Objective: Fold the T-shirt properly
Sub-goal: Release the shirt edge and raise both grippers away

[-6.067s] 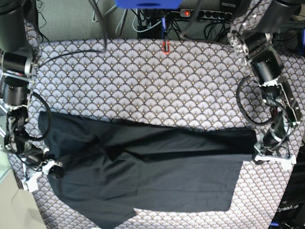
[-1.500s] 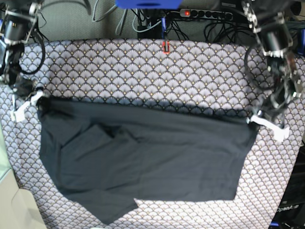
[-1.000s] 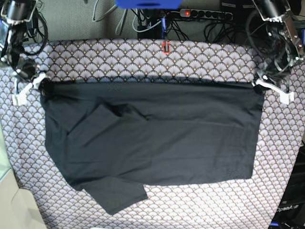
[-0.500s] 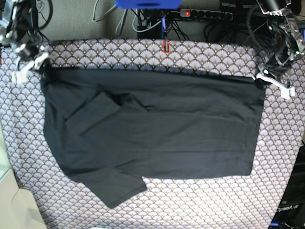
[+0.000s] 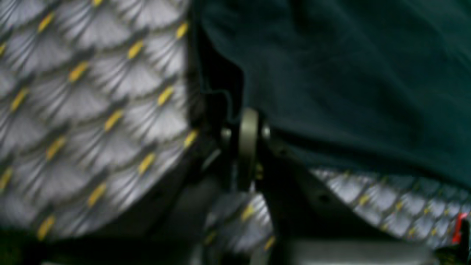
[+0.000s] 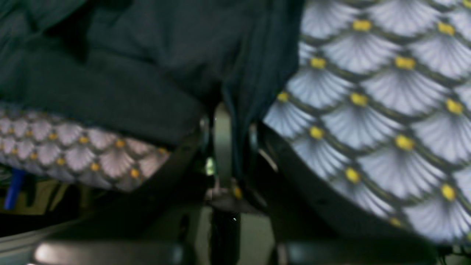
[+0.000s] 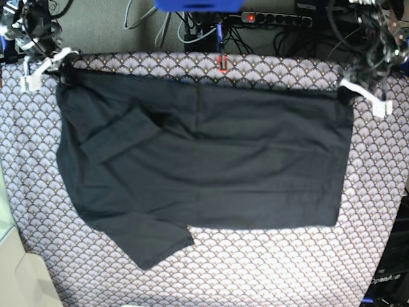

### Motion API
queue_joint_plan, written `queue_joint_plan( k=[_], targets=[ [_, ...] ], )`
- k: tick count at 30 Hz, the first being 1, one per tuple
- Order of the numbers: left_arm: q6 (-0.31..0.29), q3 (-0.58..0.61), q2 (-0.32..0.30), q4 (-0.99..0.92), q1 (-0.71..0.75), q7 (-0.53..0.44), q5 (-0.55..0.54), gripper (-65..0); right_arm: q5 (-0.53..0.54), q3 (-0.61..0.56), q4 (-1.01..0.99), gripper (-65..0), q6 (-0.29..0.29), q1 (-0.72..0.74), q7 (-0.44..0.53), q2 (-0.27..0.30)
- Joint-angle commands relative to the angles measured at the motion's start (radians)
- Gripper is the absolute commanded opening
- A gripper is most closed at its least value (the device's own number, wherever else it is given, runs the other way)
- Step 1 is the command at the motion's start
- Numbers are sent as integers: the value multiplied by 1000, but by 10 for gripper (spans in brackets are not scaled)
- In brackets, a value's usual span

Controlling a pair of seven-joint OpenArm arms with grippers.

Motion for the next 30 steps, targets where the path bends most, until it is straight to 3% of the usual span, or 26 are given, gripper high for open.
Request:
queue_joint_plan(
  k=[1,19,25,28,30],
  targets=[
    [5,-19,-20,15,2,6,17,-650,10,8,13,-650,-1,-6,11,19],
    [4,-25,-38,19,27,7,17,-650,9,49,9,-644,-1,-11,0,14],
    [-2,-26,-39,27,45,4,8,-423,14,51,9,-452,-1,-22,3,13],
    [-70,-48,-30,68,56,4,14,-343,15,51,15,-372,-1,-31,9,5],
    [-108,-102,-4,79,62,4,15,-333,15,62,15,-349,-1,-31,11,0]
  ],
)
